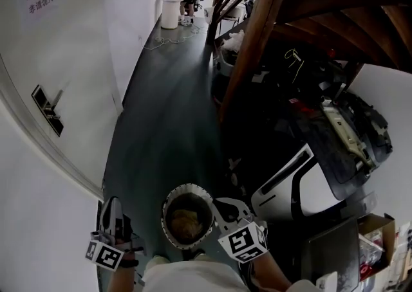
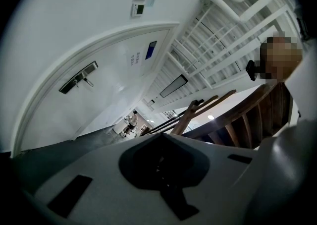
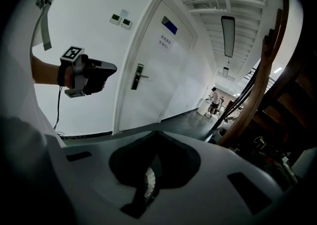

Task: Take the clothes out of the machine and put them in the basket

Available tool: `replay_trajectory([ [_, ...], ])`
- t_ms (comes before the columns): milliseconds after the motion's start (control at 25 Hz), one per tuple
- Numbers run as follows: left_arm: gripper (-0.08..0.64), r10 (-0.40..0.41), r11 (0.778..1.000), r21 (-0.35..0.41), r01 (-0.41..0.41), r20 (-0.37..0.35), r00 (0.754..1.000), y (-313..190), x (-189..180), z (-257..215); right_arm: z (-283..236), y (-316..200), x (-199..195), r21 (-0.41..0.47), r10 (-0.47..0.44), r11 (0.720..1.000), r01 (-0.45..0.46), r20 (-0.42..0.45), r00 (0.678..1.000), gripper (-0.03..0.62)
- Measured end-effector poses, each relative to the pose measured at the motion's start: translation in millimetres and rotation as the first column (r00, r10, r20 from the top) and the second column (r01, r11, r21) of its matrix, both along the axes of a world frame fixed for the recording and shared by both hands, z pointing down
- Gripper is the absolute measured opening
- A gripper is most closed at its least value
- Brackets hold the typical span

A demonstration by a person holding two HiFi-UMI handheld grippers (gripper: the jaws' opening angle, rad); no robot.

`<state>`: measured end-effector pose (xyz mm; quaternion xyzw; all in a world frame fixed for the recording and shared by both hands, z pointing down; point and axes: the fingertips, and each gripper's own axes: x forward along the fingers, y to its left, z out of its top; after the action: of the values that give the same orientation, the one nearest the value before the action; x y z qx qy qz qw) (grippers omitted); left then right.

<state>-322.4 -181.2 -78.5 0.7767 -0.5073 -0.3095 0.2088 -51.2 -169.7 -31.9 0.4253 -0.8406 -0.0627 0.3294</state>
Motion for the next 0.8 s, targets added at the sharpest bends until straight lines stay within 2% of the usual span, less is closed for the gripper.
replay_trajectory([
  [800,0.012,-0.002,1.000,0.003,0.002,-0.003,1.000,0.2,-12.8,1.0,7.8,-0.9,-15.8,-0.003,0.006,1.000,-0.006,0.019,1.000,0.012],
])
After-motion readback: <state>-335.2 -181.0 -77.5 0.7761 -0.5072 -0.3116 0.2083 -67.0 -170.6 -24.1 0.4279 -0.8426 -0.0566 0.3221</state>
